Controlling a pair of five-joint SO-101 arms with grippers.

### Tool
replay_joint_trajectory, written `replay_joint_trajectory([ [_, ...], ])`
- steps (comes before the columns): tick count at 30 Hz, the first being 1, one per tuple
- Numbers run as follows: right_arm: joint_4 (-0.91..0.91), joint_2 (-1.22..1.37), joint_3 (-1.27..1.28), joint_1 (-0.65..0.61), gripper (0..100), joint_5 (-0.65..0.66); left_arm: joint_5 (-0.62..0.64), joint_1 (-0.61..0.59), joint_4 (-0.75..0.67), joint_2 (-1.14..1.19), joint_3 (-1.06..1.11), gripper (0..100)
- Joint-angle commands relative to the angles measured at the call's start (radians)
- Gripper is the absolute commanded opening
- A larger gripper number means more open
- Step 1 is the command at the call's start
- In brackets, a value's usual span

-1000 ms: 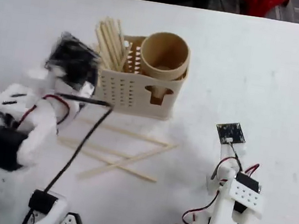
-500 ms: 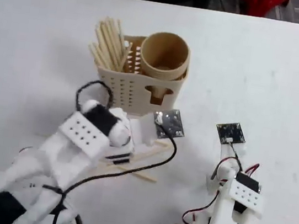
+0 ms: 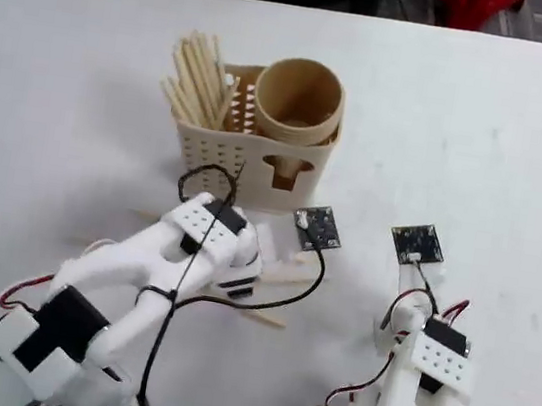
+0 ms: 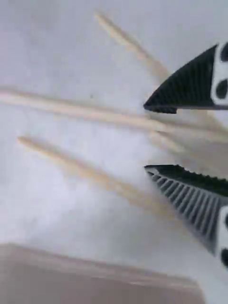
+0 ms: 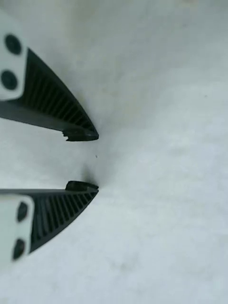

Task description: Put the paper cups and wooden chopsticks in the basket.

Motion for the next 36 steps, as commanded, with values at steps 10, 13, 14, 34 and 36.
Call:
replay_joint_trajectory([
  [10, 0.107, -0.389, 0.124, 0.004, 15.8, 0.009, 0.005, -0.007, 0.020, 0.012, -0.051, 2],
  [13, 0.134, -0.447, 0.137, 0.004, 15.8, 0.009, 0.003, -0.002, 0.020, 0.012, -0.051, 2],
  [14, 0.140, -0.458, 0.137, 0.004, 15.8, 0.009, 0.009, -0.002, 0.020, 0.012, -0.051, 2],
  [34, 0.143, -0.464, 0.144, 0.002, 15.9, 0.009, 0.100, -0.030, 0.660, -0.644, -0.752, 2],
  [36, 0.142, -0.464, 0.144, 0.002, 15.9, 0.009, 0.110, -0.053, 0.609, -0.648, -0.856, 2],
])
